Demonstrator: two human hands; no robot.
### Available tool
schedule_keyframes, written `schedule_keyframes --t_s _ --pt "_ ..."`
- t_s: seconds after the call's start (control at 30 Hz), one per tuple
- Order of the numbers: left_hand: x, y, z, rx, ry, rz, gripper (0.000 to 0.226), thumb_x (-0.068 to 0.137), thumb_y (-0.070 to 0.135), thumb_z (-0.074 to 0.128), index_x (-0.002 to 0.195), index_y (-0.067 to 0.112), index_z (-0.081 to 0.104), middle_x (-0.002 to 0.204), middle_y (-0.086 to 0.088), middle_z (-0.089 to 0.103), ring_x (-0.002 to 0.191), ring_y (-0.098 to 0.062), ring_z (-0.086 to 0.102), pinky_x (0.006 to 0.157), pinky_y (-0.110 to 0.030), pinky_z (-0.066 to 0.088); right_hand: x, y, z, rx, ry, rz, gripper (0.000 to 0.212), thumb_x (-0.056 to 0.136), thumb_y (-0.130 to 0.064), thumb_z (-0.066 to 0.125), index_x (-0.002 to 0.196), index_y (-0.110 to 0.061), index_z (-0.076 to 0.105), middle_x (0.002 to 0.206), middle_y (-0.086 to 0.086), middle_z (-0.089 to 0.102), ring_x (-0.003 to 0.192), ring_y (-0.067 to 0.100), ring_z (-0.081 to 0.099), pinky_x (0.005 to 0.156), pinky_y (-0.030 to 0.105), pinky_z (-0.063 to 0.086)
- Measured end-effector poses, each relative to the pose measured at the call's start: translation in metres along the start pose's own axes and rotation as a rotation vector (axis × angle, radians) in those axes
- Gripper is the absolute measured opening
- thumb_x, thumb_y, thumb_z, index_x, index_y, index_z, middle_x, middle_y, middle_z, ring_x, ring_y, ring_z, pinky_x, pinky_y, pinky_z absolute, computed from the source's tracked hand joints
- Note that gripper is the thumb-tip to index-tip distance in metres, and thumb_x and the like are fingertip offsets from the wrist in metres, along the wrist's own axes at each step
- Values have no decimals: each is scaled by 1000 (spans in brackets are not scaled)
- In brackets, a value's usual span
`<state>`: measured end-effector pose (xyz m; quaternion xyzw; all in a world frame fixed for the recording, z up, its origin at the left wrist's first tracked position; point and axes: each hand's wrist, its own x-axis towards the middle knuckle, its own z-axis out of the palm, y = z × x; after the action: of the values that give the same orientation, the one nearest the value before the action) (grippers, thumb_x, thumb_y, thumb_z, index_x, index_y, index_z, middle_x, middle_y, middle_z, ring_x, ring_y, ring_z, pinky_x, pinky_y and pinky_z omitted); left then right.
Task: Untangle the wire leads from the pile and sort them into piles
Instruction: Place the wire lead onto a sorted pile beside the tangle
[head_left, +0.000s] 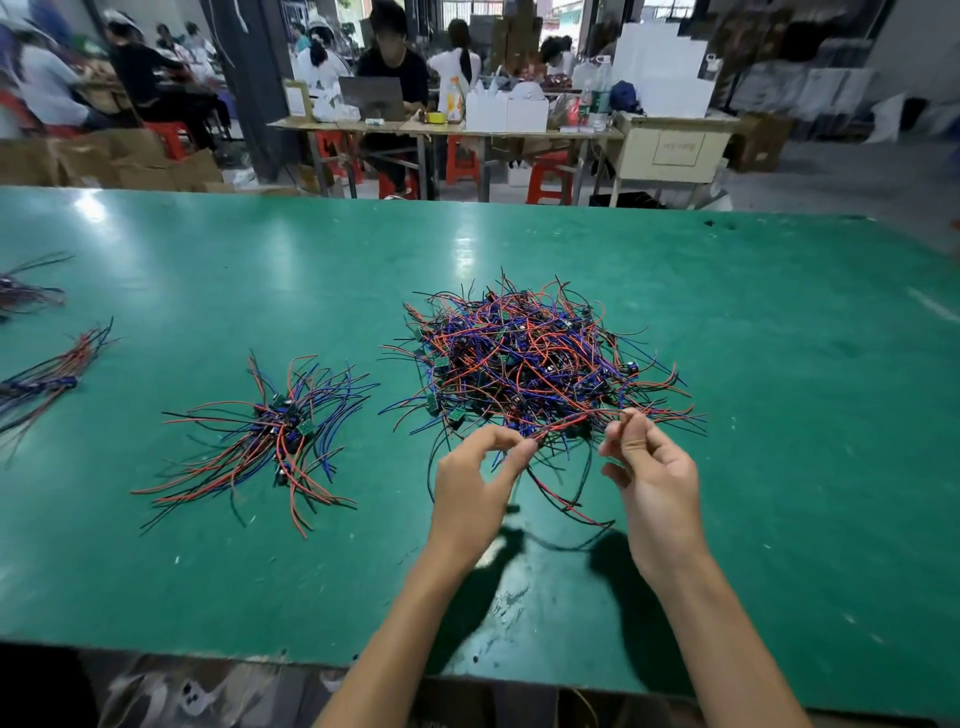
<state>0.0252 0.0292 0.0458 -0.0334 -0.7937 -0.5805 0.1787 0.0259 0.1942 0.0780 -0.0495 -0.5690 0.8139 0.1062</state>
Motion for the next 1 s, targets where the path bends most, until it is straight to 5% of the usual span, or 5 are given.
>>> schedule_keyframes --t_s 0.17,0.27,0.47,0.7,1.0 --pt "8 24 -7 -284 34 -27 15 95 33 68 88 20 69 80 0 74 76 -23 70 80 -46 57 1 1 -2 -77 -73 140 42 93 -53 52 113 -19 69 94 -3 78 74 5 68 66 22 48" --pt "16 33 -10 -342 11 -42 13 95 28 70 88 18 74 76 1 71 67 -14 58 67 -36 49 -9 3 7 -252 -245 129 60 84 -73 59 119 -25 68 102 -3 78 82 4 66 71 20 48" --pt "19 41 -15 -269 -136 -87 13 94 23 69 100 20 81 88 -5 79 73 -13 58 69 -28 48 -17 10 25 -258 -491 120 41 88 -11 76 122 -20 56 77 -1 75 75 11 71 72 16 53" --pt "18 40 -32 -313 -210 -101 30 97 -10 55 121 2 68 89 -11 72 72 -12 66 68 -25 58 -12 5 18 -214 -404 102 28 95 -6 63 119 -19 64 79 8 77 61 15 69 58 20 52" --pt "18 35 -45 23 -299 -21 36 97 4 62 125 24 70 105 5 70 79 -7 56 73 -20 47 -9 -2 6 -815 -192 -378 5 91 -28 76 86 -29 77 81 -20 73 79 2 66 75 18 48"
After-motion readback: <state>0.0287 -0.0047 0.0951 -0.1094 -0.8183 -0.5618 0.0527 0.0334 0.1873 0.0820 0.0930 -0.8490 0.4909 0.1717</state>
